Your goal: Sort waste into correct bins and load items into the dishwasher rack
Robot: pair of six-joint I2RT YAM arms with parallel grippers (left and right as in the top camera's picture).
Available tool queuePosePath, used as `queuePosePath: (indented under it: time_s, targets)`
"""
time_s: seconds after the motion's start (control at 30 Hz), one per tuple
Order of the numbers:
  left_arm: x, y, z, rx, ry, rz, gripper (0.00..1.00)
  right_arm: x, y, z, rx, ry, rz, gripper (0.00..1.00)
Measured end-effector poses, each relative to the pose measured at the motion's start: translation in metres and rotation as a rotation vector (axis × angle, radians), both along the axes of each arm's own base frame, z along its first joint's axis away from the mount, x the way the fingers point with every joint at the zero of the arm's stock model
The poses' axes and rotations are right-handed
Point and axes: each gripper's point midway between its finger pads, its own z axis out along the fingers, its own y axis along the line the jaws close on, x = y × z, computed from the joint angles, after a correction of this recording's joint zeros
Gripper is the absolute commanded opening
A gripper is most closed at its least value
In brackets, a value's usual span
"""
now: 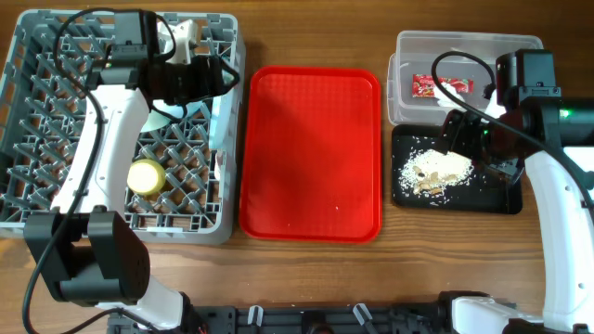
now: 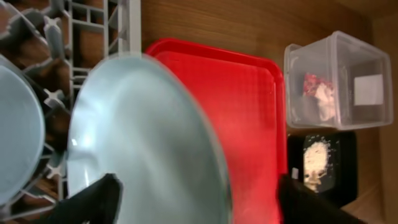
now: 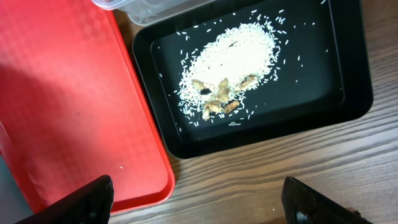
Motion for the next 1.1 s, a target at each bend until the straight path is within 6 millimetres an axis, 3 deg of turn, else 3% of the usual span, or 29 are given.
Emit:
queuePosePath:
  time_s: [0.1, 0.23, 0.3, 0.4, 0.6, 0.67, 0.77, 0.87, 0.93, 1.1]
  targets:
    - [-0.003, 0.004, 0.013, 0.021, -0.034, 0.012, 1.0, 0.013, 0.001, 0.004, -0.001, -0.055, 0.022, 0.94]
    - [-0.023, 0.027, 0.059, 0.123, -0.114, 0.128, 1.0, 0.052, 0.021, 0.022, 0.062, -0.245, 0.183, 1.0]
    - [-0.041, 0.039, 0.058, 0.168, -0.049, 0.2, 1.0, 0.071, 0.028, 0.035, 0.069, -0.346, 0.252, 1.0]
    - [-0.068, 0.053, 0.035, 0.234, 0.115, 0.272, 1.0, 0.073, 0.032, 0.036, 0.065, -0.362, 0.311, 1.0]
    - [-0.116, 0.067, 0.012, 0.325, 0.339, 0.315, 1.0, 0.058, 0.026, 0.017, 0.045, -0.248, 0.306, 1.0]
    - [-0.118, 0.067, 0.014, 0.331, 0.333, 0.313, 1.0, 0.054, 0.024, 0.015, 0.033, -0.247, 0.302, 1.0]
    - [-0.125, 0.062, 0.022, 0.337, 0.218, 0.303, 1.0, 0.042, 0.021, 0.017, 0.005, -0.314, 0.296, 1.0]
    - [-0.144, 0.051, 0.055, 0.307, -0.023, 0.297, 1.0, 0.025, 0.02, 0.037, -0.028, -0.474, 0.294, 1.0]
    - [-0.165, 0.048, 0.072, 0.283, -0.165, 0.303, 1.0, 0.001, 0.018, 0.05, -0.056, -0.571, 0.281, 1.0]
    - [-0.212, 0.054, 0.067, 0.258, -0.309, 0.329, 1.0, -0.048, 0.014, 0.055, -0.077, -0.629, 0.252, 1.0]
